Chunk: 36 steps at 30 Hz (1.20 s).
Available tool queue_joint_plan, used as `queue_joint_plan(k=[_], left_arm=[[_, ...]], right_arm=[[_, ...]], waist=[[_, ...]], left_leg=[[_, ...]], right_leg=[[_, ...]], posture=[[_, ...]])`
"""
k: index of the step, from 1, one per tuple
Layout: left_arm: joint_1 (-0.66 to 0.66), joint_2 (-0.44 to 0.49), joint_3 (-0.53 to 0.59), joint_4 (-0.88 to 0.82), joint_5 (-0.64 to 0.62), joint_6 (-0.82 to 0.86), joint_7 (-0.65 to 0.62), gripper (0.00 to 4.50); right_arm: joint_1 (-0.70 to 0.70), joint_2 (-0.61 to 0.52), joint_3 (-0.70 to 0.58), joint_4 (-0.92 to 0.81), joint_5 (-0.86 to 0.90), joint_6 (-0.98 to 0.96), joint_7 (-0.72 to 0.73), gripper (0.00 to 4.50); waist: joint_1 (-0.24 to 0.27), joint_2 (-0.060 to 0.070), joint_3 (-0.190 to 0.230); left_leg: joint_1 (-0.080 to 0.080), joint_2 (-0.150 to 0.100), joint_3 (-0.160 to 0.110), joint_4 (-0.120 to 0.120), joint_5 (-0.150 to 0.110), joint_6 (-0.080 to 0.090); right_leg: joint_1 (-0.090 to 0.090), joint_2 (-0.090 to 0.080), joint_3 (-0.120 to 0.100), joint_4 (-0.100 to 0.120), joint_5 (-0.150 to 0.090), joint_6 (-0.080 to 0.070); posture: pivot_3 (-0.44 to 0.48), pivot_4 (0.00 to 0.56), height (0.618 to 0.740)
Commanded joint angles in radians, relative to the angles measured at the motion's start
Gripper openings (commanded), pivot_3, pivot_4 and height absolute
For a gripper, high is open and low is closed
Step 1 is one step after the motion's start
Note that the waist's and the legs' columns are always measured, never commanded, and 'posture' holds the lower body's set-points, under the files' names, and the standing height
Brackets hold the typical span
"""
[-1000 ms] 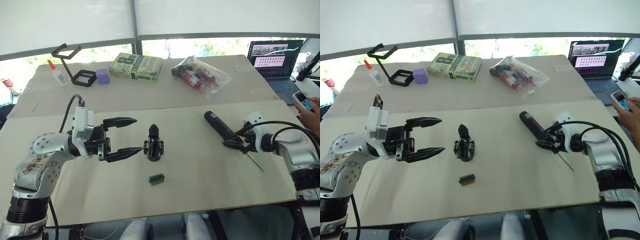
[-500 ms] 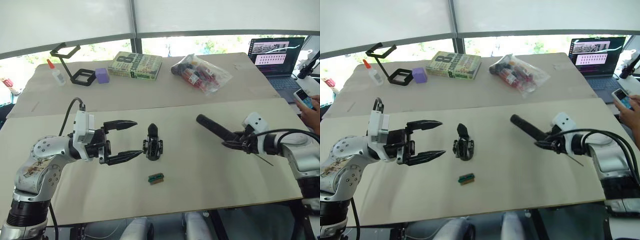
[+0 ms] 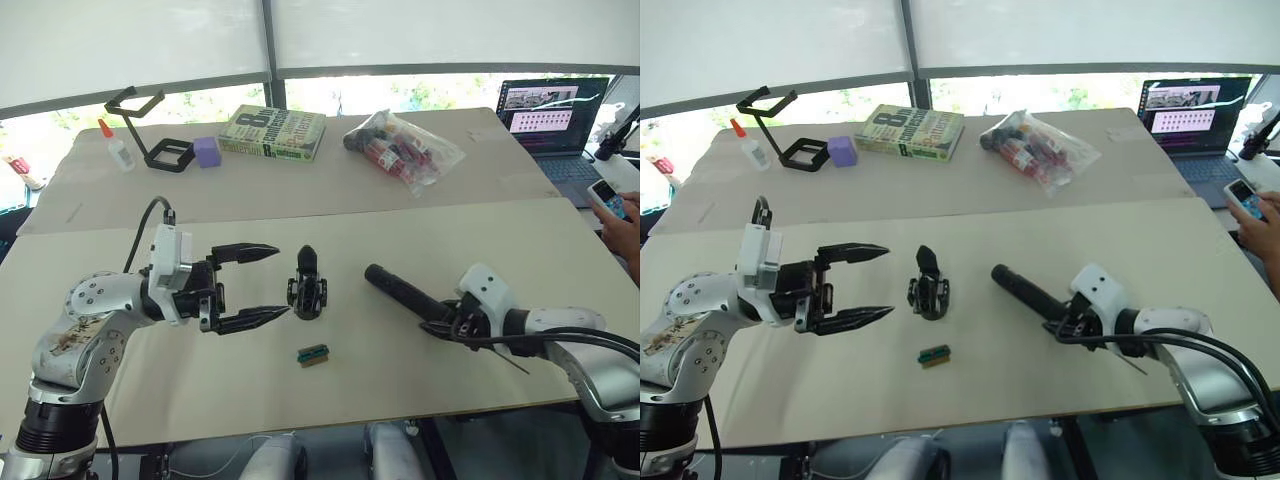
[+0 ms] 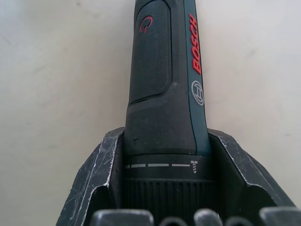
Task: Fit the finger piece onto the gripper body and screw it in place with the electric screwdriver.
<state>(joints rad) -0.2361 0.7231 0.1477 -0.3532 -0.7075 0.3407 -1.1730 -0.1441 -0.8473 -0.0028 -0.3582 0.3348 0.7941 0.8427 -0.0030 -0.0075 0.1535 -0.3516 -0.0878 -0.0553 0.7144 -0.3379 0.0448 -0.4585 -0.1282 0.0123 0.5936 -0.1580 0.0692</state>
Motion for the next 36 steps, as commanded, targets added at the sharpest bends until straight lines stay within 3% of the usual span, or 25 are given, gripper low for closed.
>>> queue_joint_plan(k=[1, 2, 5, 7, 12, 17, 25, 36], left_arm=[[-0.017, -0.003, 0.000, -0.019, -0.002, -0.020, -0.006, 4.50], [-0.016, -0.003, 0.001, -0.016, -0.001, -0.022, -0.008, 4.50], [-0.021, 0.005, 0.005, 0.010, 0.012, -0.039, -0.026, 4.50], [-0.031, 0.006, 0.006, 0.024, 0.018, -0.047, -0.031, 4.50], [-0.035, 0.004, 0.005, 0.027, 0.024, -0.053, -0.030, 4.50], [-0.016, 0.000, 0.000, 0.012, 0.026, -0.058, -0.027, 4.50], [0.008, 0.002, -0.026, -0.031, 0.035, -0.071, -0.047, 4.50], [0.038, -0.014, -0.058, -0.099, 0.031, -0.057, -0.010, 4.50]], right_arm=[[-0.048, -0.007, -0.020, 0.001, 0.021, 0.014, 0.006, 2.47], [-0.054, -0.010, -0.019, 0.005, 0.021, 0.019, 0.008, 3.03], [-0.069, -0.031, -0.013, 0.013, 0.021, 0.022, 0.026, 4.08], [-0.081, -0.060, -0.006, 0.011, 0.027, 0.026, 0.056, 4.47], [-0.173, -0.147, 0.024, -0.040, 0.085, 0.134, 0.135, 4.47], [-0.369, -0.316, 0.260, -0.111, 0.017, 0.398, 0.132, 4.47], [-0.628, -0.263, 0.523, -0.070, 0.005, 0.608, 0.118, 4.47], [-0.778, -0.229, 0.751, 0.055, -0.068, 0.574, 0.149, 4.47]], waist=[[-0.001, 0.000, 0.000], [-0.001, 0.000, 0.000], [0.000, 0.000, 0.000], [0.000, 0.000, 0.000], [0.000, 0.000, 0.000], [-0.004, -0.001, 0.000], [-0.008, -0.002, 0.001], [-0.007, -0.002, 0.001]], left_leg=[[0.000, 0.000, 0.000, 0.000, 0.000, 0.000], [0.000, 0.000, 0.000, 0.000, 0.000, 0.000], [0.000, 0.000, 0.000, 0.000, 0.000, 0.000], [0.000, 0.000, 0.000, 0.000, 0.000, 0.000], [0.000, 0.000, 0.000, 0.000, 0.000, 0.000], [0.000, 0.001, 0.000, 0.000, 0.000, 0.000], [-0.001, 0.000, 0.000, 0.000, 0.000, 0.000], [-0.002, 0.000, 0.000, 0.000, 0.000, 0.000]], right_leg=[[0.000, 0.000, 0.000, 0.000, 0.000, 0.000], [0.000, 0.000, 0.000, 0.000, 0.000, 0.000], [0.000, 0.000, 0.000, 0.000, 0.000, 0.000], [0.000, 0.000, 0.000, 0.000, 0.000, 0.000], [0.000, 0.000, 0.000, 0.000, 0.000, 0.000], [0.000, 0.000, -0.001, 0.000, 0.000, 0.000], [0.000, -0.001, -0.001, -0.001, 0.000, 0.000], [-0.001, -0.001, -0.002, -0.001, 0.000, 0.000]], posture=[[0.000, 0.150, 0.740], [0.000, 0.150, 0.740], [0.000, 0.150, 0.740], [0.000, 0.150, 0.740], [0.000, 0.150, 0.740], [0.000, 0.150, 0.740], [0.000, 0.150, 0.740], [0.000, 0.150, 0.740]])
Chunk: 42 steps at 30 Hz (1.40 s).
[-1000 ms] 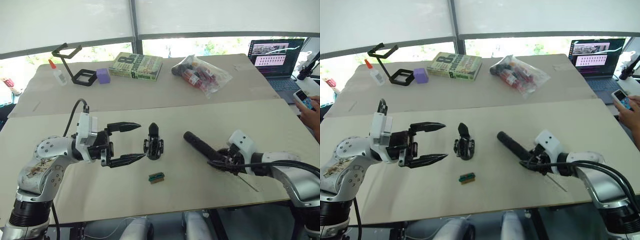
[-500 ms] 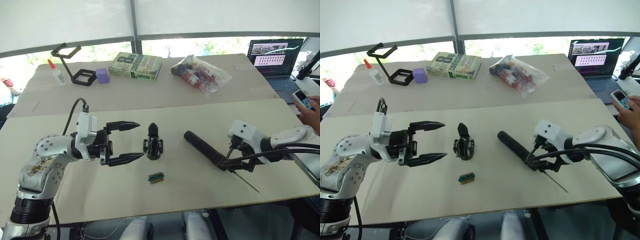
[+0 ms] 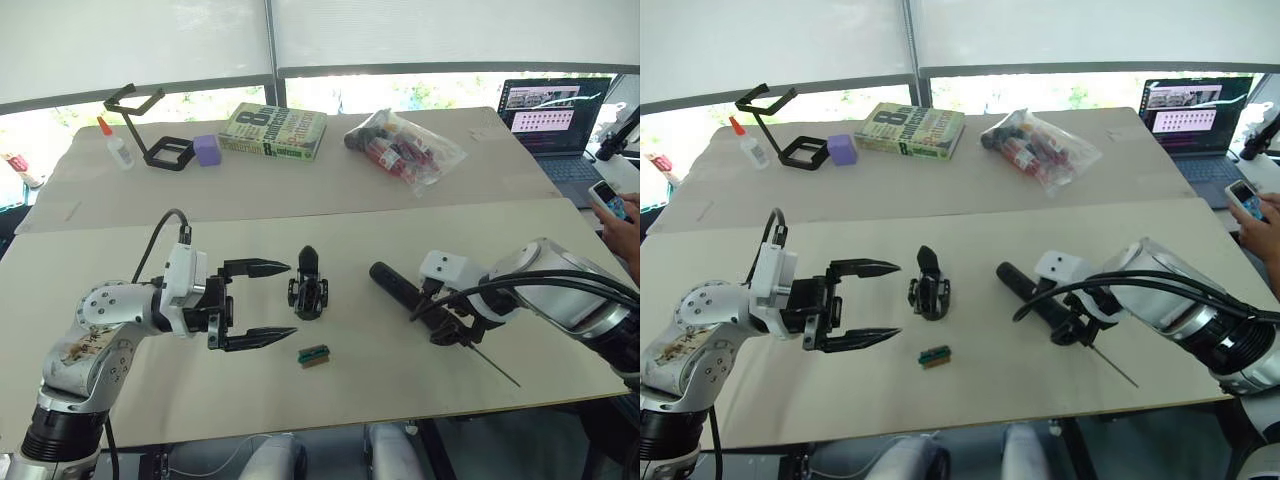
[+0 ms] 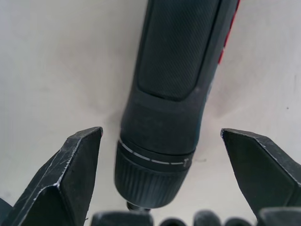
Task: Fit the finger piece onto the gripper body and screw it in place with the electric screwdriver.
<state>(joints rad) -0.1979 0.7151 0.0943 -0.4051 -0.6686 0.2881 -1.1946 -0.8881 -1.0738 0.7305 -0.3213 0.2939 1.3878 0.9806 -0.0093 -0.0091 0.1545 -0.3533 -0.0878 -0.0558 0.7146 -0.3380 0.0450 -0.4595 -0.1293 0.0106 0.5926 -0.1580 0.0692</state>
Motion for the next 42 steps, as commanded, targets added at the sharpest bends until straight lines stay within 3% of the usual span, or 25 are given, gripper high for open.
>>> queue_joint_plan(k=[1, 11, 19, 22, 27, 29, 32, 34, 39, 42], left_arm=[[0.005, -0.007, -0.007, -0.051, -0.009, -0.006, 0.012, 4.50], [0.045, -0.011, -0.014, -0.045, 0.011, -0.036, 0.009, 4.50], [0.045, -0.008, -0.014, -0.033, 0.026, -0.053, 0.006, 4.50], [0.048, -0.005, -0.012, -0.029, 0.029, -0.056, 0.000, 4.50], [0.050, -0.007, 0.026, -0.021, 0.014, -0.063, 0.010, 4.50], [0.057, -0.002, 0.044, -0.009, 0.008, -0.061, 0.007, 4.50], [0.071, 0.020, 0.062, 0.039, 0.025, -0.092, -0.041, 4.50], [0.077, 0.031, 0.078, 0.083, 0.034, -0.124, -0.077, 4.50], [0.097, 0.065, 0.123, 0.208, 0.049, -0.207, -0.173, 4.50], [0.115, 0.080, 0.131, 0.258, 0.075, -0.253, -0.205, 4.50]], right_arm=[[-0.041, 0.001, 0.029, 0.027, -0.034, -0.024, 0.013, 4.47], [-0.070, 0.070, 0.100, 0.113, -0.108, -0.069, 0.020, 4.47], [-0.046, 0.035, 0.119, 0.124, -0.153, -0.143, 0.064, 1.99], [-0.026, 0.016, 0.077, 0.127, -0.192, -0.271, 0.066, 1.98], [0.089, -0.100, -0.205, 0.114, -0.091, -0.310, 0.095, 1.98], [0.183, -0.144, -0.395, 0.075, 0.077, -0.277, 0.201, 1.98], [0.360, -0.134, -0.786, 0.029, 0.331, -0.329, 0.363, 1.98], [0.446, -0.120, -0.942, -0.002, 0.394, -0.359, 0.395, 1.98], [0.552, 0.061, -1.179, -0.117, 0.478, -0.447, 0.243, 1.98], [0.573, 0.211, -1.216, -0.203, 0.528, -0.569, 0.196, 1.98]], waist=[[-0.001, 0.000, 0.000], [-0.007, -0.002, -0.001], [-0.004, -0.003, -0.002], [-0.004, -0.003, -0.001], [0.005, -0.001, 0.000], [0.016, 0.000, 0.001], [0.013, 0.000, 0.000], [0.006, 0.001, 0.000], [0.007, -0.003, 0.002], [0.008, -0.003, 0.002]], left_leg=[[0.000, 0.000, 0.000, 0.000, 0.000, 0.000], [0.002, 0.000, 0.000, 0.001, 0.000, 0.000], [0.002, 0.000, 0.000, 0.001, 0.000, 0.000], [0.002, 0.000, 0.000, 0.001, 0.000, 0.000], [0.000, 0.000, 0.000, 0.001, 0.000, 0.000], [-0.001, -0.001, 0.000, 0.001, 0.000, 0.000], [-0.002, 0.002, 0.001, -0.002, 0.000, 0.000], [-0.002, 0.002, 0.001, -0.003, 0.000, 0.000], [0.001, 0.002, 0.001, 0.000, -0.002, 0.003], [0.002, 0.001, 0.002, 0.000, -0.001, 0.002]], right_leg=[[0.000, 0.000, 0.000, 0.000, 0.000, 0.000], [0.002, 0.000, 0.000, 0.001, 0.001, 0.000], [0.001, 0.000, 0.000, 0.000, 0.001, 0.000], [0.002, 0.000, 0.000, 0.001, 0.001, 0.000], [0.000, 0.000, 0.000, 0.001, 0.001, 0.000], [-0.002, 0.000, 0.000, 0.001, 0.001, 0.000], [-0.003, 0.002, -0.002, 0.000, 0.000, -0.001], [-0.003, 0.002, -0.001, 0.001, 0.001, -0.001], [0.002, 0.001, -0.001, -0.001, 0.001, 0.000], [0.002, 0.000, 0.000, 0.000, 0.003, 0.001]], posture=[[0.000, 0.150, 0.740], [0.000, 0.150, 0.740], [0.000, 0.150, 0.740], [0.000, 0.150, 0.740], [0.000, 0.150, 0.740], [0.000, 0.150, 0.740], [0.000, 0.150, 0.740], [0.000, 0.150, 0.740], [0.000, 0.150, 0.740], [0.000, 0.150, 0.740]])
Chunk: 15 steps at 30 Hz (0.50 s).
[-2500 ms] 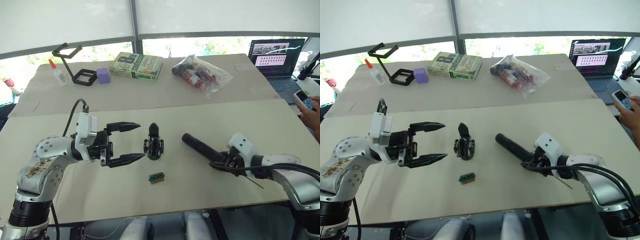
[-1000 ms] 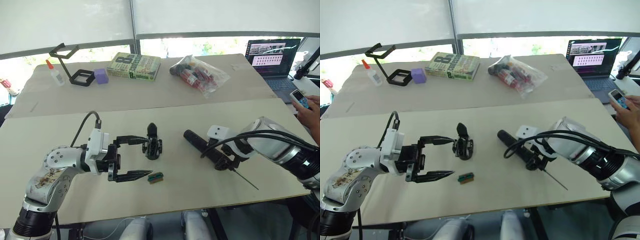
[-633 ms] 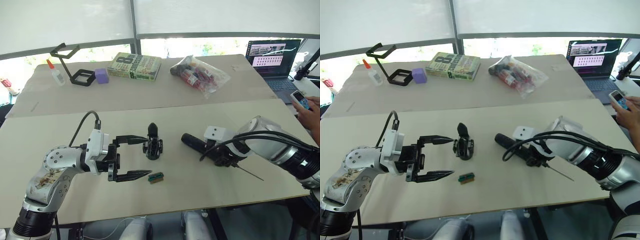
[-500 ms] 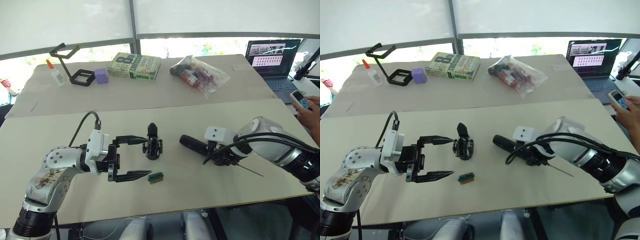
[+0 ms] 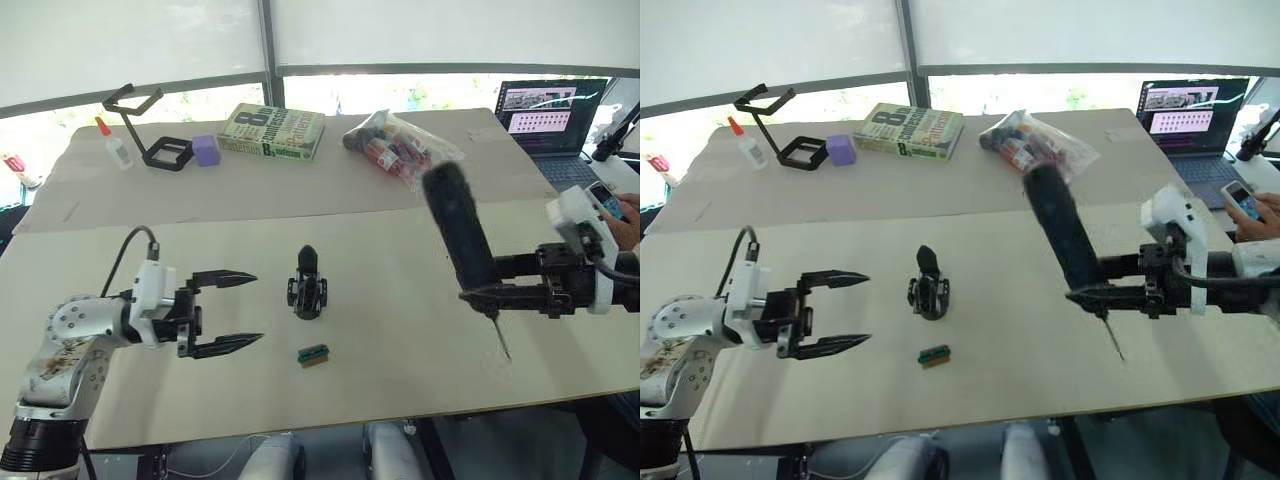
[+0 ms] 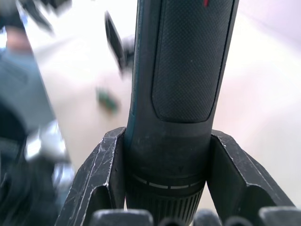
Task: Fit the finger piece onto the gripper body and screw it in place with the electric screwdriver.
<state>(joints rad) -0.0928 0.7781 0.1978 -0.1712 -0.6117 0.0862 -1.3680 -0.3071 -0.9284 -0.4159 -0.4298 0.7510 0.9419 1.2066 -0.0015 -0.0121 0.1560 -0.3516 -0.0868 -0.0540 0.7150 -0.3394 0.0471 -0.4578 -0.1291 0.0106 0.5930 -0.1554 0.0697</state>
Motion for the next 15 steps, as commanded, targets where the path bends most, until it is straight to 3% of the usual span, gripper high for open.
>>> queue_joint_plan(k=[1, 8, 12, 15], left_arm=[[0.021, 0.018, 0.029, 0.043, 0.036, -0.082, -0.043, 4.50], [0.105, -0.003, 0.011, 0.117, 0.116, -0.206, -0.056, 4.50], [0.148, -0.044, -0.025, 0.115, 0.168, -0.259, -0.017, 4.50], [0.161, -0.081, -0.083, 0.117, 0.219, -0.279, 0.016, 4.50]], right_arm=[[0.004, 0.114, -0.054, -0.117, 0.066, -0.180, -0.033, 1.98], [0.051, 0.452, 0.178, -0.191, -0.043, -0.570, -0.062, 1.98], [0.001, 0.537, 0.308, -0.128, -0.095, -0.684, -0.055, 1.98], [-0.021, 0.525, 0.372, -0.081, -0.090, -0.715, 0.022, 1.98]], waist=[[0.000, 0.002, 0.000], [-0.011, 0.001, 0.000], [-0.011, 0.001, 0.000], [-0.010, 0.001, 0.000]], left_leg=[[0.000, 0.000, 0.000, 0.000, 0.000, 0.000], [0.000, 0.000, 0.000, -0.001, 0.000, -0.001], [0.000, -0.001, 0.000, 0.000, 0.001, -0.001], [0.002, -0.001, 0.000, 0.000, 0.001, -0.002]], right_leg=[[0.000, 0.000, 0.000, 0.000, 0.000, 0.000], [-0.001, 0.000, -0.001, 0.000, 0.000, 0.000], [-0.001, 0.000, -0.001, 0.000, 0.000, 0.000], [0.000, 0.000, -0.001, 0.001, 0.000, 0.000]], posture=[[0.000, 0.150, 0.740], [0.000, 0.150, 0.740], [0.000, 0.150, 0.740], [0.000, 0.150, 0.740]])
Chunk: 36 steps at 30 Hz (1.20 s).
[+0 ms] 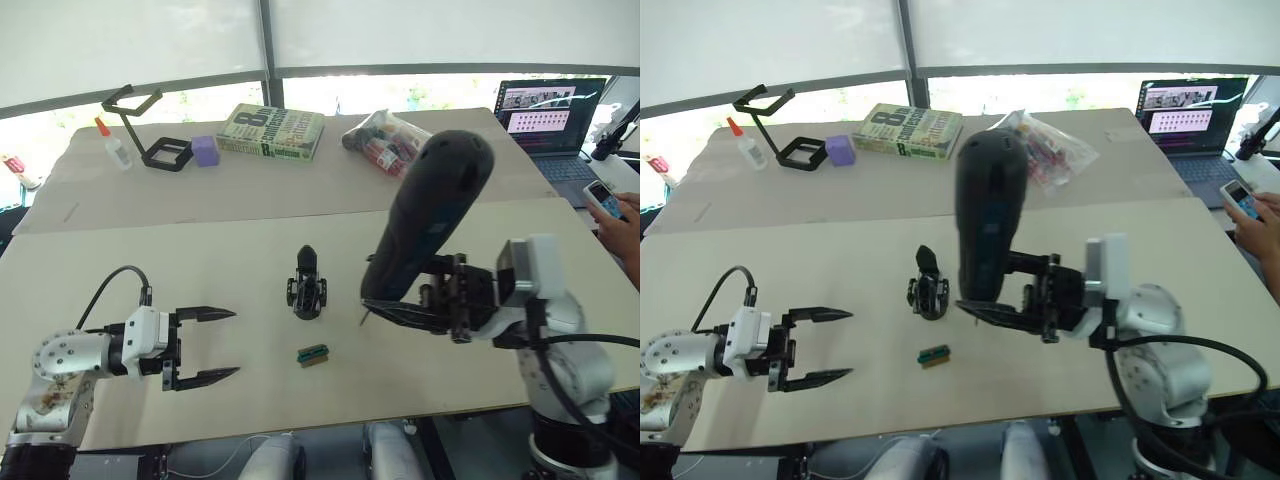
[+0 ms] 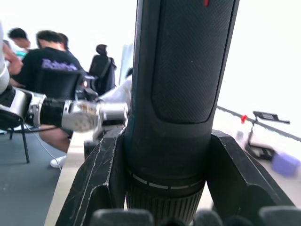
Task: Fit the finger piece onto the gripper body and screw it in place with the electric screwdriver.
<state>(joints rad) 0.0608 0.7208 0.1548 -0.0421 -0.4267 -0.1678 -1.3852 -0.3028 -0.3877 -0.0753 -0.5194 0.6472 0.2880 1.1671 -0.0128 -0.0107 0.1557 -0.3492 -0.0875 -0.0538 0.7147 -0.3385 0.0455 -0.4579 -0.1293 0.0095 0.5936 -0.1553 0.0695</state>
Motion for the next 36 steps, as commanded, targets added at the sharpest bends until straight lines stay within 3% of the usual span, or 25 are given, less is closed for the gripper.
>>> queue_joint_plan(k=[1, 15, 36], left_arm=[[0.005, -0.039, -0.055, -0.012, 0.044, -0.026, 0.051, 4.50], [-0.085, -0.223, -0.280, 0.027, 0.182, -0.061, 0.213, 4.50], [-0.053, -0.215, -0.345, 0.045, 0.200, -0.023, 0.256, 4.50]], right_arm=[[-0.027, -0.027, 0.050, 0.024, 0.008, -0.074, 0.091, 1.98], [-0.086, -0.006, 0.185, 0.166, -0.033, -0.130, 0.130, 1.98], [-0.128, 0.038, 0.258, 0.236, -0.123, -0.191, 0.090, 1.98]], waist=[[0.002, 0.000, 0.000], [0.000, 0.000, 0.000], [0.001, 0.003, -0.002]], left_leg=[[0.000, 0.000, -0.001, 0.000, 0.000, 0.000], [0.001, 0.000, 0.000, 0.000, 0.000, 0.000], [0.003, 0.000, 0.000, -0.001, 0.000, 0.000]], right_leg=[[0.000, 0.000, 0.000, 0.000, 0.000, 0.000], [0.000, 0.000, 0.000, 0.000, 0.000, 0.000], [0.001, 0.000, 0.000, 0.001, 0.000, 0.000]], posture=[[0.000, 0.150, 0.740], [0.000, 0.150, 0.740], [0.000, 0.150, 0.740]])
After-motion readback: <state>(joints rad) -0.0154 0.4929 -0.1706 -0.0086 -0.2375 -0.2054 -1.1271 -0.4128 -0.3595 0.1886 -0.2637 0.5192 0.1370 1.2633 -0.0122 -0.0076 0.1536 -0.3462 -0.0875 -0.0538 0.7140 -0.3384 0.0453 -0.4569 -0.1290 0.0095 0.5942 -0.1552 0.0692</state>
